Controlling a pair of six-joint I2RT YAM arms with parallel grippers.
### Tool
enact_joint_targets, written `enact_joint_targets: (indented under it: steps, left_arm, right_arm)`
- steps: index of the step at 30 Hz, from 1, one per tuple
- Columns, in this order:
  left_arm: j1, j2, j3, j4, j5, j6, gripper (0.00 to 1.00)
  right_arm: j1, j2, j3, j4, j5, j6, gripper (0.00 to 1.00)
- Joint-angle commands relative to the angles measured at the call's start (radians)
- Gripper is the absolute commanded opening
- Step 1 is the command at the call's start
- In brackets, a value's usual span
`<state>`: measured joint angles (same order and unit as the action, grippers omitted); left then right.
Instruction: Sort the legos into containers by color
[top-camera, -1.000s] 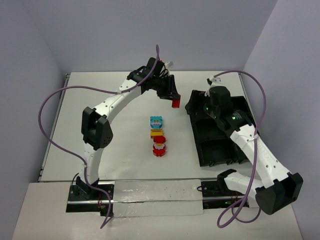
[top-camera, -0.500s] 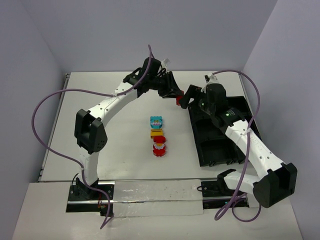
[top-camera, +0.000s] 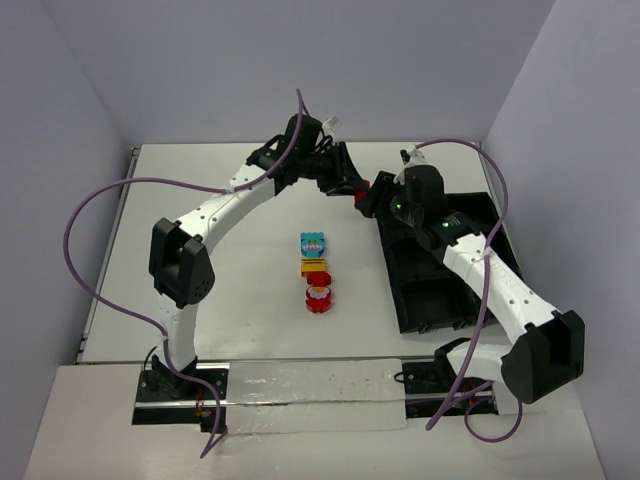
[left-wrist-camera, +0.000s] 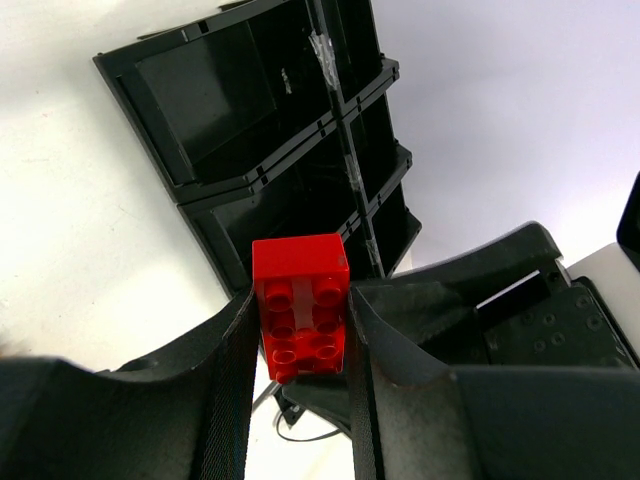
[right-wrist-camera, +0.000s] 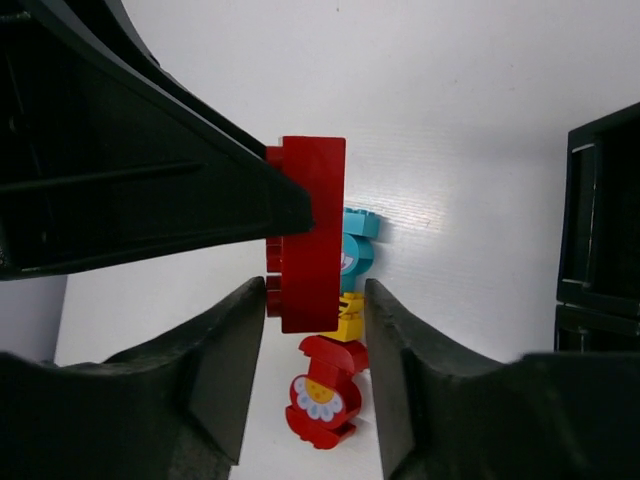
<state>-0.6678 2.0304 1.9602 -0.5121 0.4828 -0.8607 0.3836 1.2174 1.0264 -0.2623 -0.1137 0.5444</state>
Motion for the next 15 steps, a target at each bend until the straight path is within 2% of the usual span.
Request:
enact_joint_targets:
  steps: [1,3,5,6,7,8,9,10,12,13,15]
  left_arm:
    - [-0.003,-0.038,0.036,0.032,0.027,0.003,0.00]
    - [-0.003,-0.042,0.030,0.032,0.028,0.008,0.00]
    - [-0.003,-0.048,0.020,0.036,0.030,0.014,0.00]
    - [-0.003,-0.054,0.015,0.040,0.030,0.016,0.00]
    - [-0.003,-0.059,0.010,0.043,0.029,0.017,0.00]
    - [-0.003,-0.064,0.005,0.044,0.022,0.022,0.09]
    - [-0.003,-0.070,0.001,0.043,0.012,0.031,0.23]
    - [-0.003,-0.074,0.001,0.035,-0.002,0.043,0.41]
    - [0.001,-0.079,0.008,0.000,-0.042,0.068,0.87]
    - [0.003,-0.082,0.013,-0.017,-0.059,0.080,0.99]
    - [0.020,-0.092,0.020,-0.057,-0.092,0.101,0.99]
  right_arm:
    - [0.006,0.014,0.032,0.076,-0.010,-0.003,0.43]
    - [0.005,0.013,0.021,0.096,-0.023,0.007,0.33]
    - [0.005,0.011,0.012,0.110,-0.029,0.020,0.11]
    - [0.005,0.010,0.010,0.109,-0.025,0.028,0.03]
    - [0.005,0.010,0.008,0.107,-0.020,0.031,0.00]
    - [0.005,0.008,0.007,0.102,-0.010,0.032,0.00]
    - [0.005,0.006,0.006,0.096,0.004,0.035,0.00]
    - [0.005,0.004,0.008,0.086,0.023,0.041,0.00]
    - [0.003,0.001,0.023,0.036,0.096,0.047,0.00]
    - [0.002,0.001,0.032,-0.007,0.143,0.049,0.00]
    - [-0.014,0.002,0.060,-0.086,0.234,0.053,0.00]
